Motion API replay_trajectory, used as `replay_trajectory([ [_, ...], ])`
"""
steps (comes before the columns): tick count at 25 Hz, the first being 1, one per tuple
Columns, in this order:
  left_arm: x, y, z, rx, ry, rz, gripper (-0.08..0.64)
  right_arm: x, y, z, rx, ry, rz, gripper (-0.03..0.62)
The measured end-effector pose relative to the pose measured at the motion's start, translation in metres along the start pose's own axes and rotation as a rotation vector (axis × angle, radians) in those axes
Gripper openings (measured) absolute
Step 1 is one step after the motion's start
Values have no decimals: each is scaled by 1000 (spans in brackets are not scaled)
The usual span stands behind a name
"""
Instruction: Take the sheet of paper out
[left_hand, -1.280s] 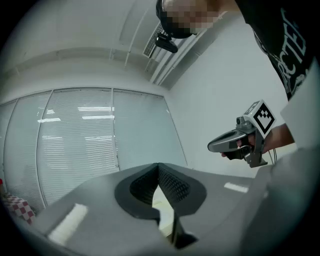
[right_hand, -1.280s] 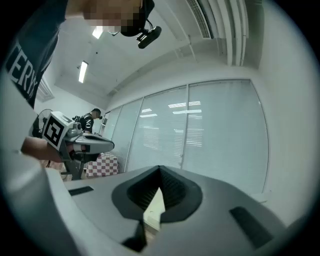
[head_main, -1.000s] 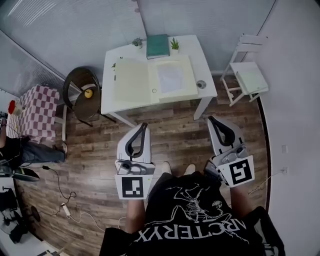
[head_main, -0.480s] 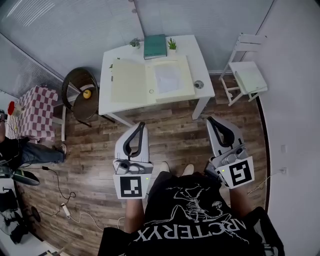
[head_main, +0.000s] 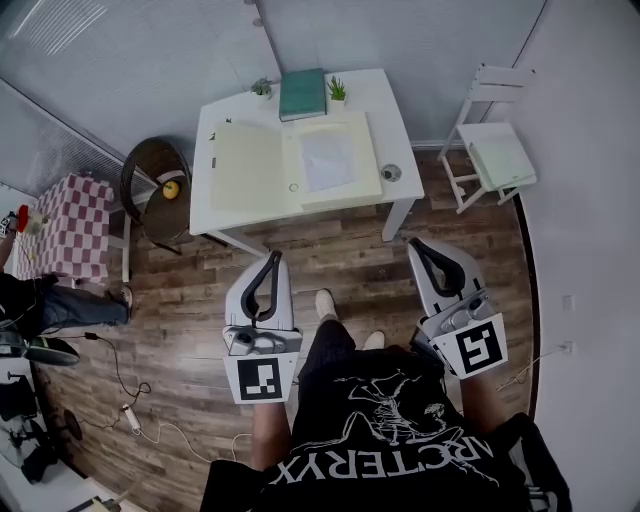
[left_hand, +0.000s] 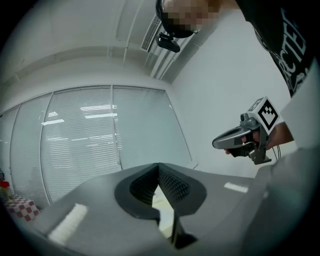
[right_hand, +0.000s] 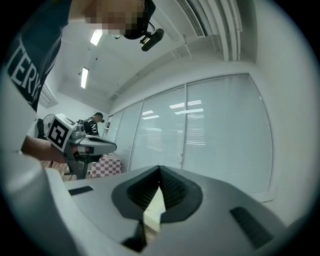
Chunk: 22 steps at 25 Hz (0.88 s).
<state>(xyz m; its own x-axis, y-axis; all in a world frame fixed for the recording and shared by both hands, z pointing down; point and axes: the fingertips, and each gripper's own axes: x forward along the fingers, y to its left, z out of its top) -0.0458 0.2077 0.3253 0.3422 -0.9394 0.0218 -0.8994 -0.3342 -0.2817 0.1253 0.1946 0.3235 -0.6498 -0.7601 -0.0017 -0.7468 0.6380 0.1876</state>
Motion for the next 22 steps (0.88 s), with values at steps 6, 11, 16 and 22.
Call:
replay_trajectory([
  [6,65,35,-30,-26,10,-15,12,64,-27,-27,7,38,-12,12],
  [11,147,86,-44,-16,9,-68,12,141,-65,-32,19,61,-79,12],
  [16,217,148,-46,-12,-9,-121,12,224,-100,-18,3,58,-145,12],
  [22,264,190,-55,-10,-22,-155,12,286,-119,-15,2,72,-173,12],
])
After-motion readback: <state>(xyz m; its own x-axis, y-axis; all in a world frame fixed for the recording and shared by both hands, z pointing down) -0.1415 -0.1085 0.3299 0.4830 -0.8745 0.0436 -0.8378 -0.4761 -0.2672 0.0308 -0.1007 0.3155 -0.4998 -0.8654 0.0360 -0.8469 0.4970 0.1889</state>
